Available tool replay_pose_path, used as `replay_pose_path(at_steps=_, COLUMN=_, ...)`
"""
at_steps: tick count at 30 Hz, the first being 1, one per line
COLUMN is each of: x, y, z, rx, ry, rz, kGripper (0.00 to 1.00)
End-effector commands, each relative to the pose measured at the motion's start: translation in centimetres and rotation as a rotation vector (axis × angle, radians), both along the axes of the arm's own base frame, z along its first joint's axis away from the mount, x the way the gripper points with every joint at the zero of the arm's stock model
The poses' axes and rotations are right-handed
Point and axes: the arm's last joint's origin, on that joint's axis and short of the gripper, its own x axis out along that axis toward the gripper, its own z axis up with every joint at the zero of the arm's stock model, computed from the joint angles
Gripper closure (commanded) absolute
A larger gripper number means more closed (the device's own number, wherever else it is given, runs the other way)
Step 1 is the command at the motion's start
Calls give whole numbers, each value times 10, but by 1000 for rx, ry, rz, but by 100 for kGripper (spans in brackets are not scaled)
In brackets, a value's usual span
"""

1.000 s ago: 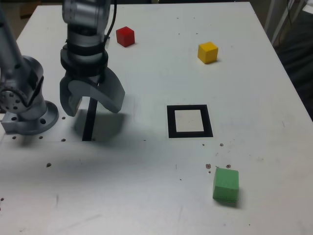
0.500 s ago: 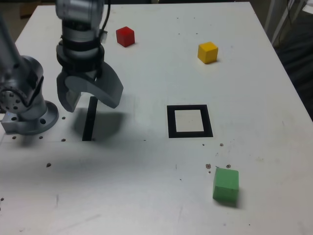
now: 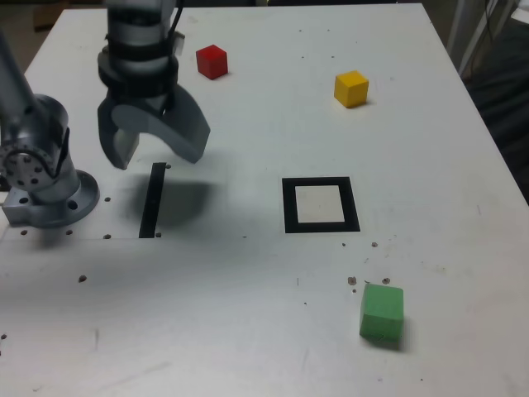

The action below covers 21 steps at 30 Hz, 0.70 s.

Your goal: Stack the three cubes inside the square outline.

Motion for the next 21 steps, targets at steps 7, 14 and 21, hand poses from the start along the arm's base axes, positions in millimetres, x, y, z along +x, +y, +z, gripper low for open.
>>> replay_pose_path(at_steps=7, x=5, y=27, z=15, rx=5, ry=-7, rz=54, kGripper=1)
replay_pose_path(at_steps=14, x=10, y=53, z=28, rx=13, ry=-10, rz=117, kGripper=1)
replay_pose_path(at_steps=21, x=15, y=86, z=34, rx=14, ry=-17, rz=180, kGripper=1)
